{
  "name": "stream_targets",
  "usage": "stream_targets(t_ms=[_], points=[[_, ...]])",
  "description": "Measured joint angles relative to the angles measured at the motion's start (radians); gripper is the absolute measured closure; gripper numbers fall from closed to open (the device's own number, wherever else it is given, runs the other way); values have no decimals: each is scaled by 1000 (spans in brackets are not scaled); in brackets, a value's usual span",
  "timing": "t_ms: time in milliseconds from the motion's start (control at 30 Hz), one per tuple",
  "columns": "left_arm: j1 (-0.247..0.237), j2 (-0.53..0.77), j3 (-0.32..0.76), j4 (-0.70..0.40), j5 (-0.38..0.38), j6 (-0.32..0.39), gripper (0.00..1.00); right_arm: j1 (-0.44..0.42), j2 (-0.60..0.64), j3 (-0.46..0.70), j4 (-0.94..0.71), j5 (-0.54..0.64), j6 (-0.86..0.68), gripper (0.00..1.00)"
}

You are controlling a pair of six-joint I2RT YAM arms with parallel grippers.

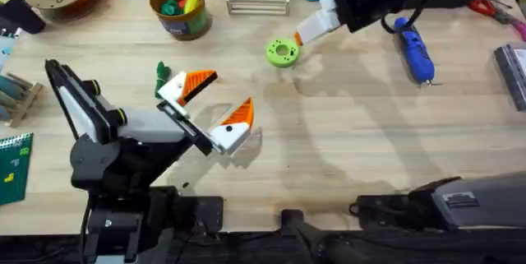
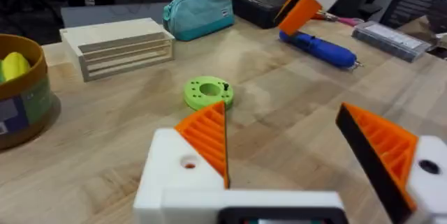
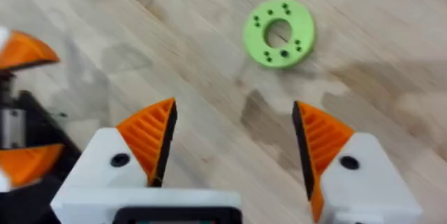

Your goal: Pick up the gripper from the table and insert it into the empty holder that is missing its gripper. Then pick up a screw, insert it into the mounting hole, and use the screwdriver to tighten it. Finally, clean up the table by picking up the vegetable and placing it into the bucket.

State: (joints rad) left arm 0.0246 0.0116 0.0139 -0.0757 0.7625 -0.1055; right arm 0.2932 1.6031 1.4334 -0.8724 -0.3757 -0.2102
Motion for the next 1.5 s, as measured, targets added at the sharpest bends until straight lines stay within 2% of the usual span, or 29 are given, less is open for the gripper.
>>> stream_targets(t_ms=[100, 133, 300, 433, 700, 1267, 1500], points=[[0, 0, 0, 0, 0, 0, 28, 7, -4, 0, -31, 77, -67, 43], [0, 0, 0, 0, 0, 0, 28, 37, -4, 0, -50, 149, -128, 11], [0, 0, 0, 0, 0, 0, 28, 127, -4, 0, -37, 221, -217, 10], [0, 0, 0, 0, 0, 0, 27, 135, 0, 0, -9, 227, -233, 10], [0, 0, 0, 0, 0, 0, 28, 134, 123, 0, 103, 225, -227, 10], [0, 0, 0, 0, 0, 0, 28, 134, 295, 0, 208, 225, -123, 10], [0, 0, 0, 0, 0, 0, 28, 150, 317, 0, 254, 225, -110, 10]])
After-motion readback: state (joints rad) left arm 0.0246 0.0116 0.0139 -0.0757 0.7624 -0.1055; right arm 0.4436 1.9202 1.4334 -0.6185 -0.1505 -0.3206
